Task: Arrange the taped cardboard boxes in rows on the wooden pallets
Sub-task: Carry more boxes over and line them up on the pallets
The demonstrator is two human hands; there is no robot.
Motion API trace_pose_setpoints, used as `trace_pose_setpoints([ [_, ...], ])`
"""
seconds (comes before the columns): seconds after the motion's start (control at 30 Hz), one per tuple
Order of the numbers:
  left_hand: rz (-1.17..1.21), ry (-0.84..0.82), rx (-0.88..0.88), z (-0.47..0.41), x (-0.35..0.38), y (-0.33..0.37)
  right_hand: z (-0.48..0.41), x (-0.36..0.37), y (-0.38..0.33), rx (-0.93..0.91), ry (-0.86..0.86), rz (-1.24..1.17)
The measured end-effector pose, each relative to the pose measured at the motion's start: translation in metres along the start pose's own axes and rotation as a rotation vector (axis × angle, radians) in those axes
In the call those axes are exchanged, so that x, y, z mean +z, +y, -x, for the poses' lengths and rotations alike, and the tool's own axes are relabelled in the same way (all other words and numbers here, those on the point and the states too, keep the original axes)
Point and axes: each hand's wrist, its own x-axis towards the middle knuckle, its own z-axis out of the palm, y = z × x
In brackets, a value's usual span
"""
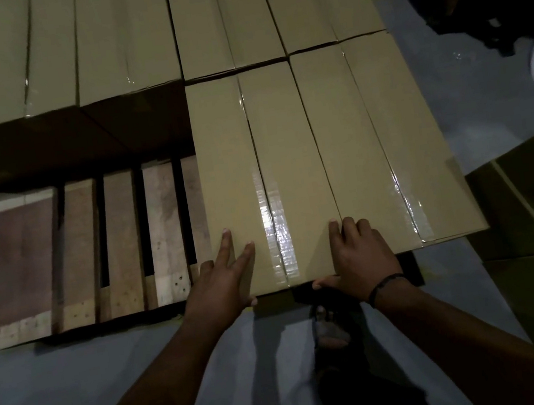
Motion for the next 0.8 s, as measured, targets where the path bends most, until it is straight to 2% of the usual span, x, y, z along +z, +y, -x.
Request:
trace_pose_setpoints([
  [0.37,0.049,0.039,0.005,-0.001,0.014,-0.008,0.000,-0.002,0.001,-0.015,0.012,-0.015],
  [0.8,0.106,0.017,-0.023,0.002,0.022,-0.014,-0.003,-0.004,-0.011,0.199,-0.006,-0.402],
])
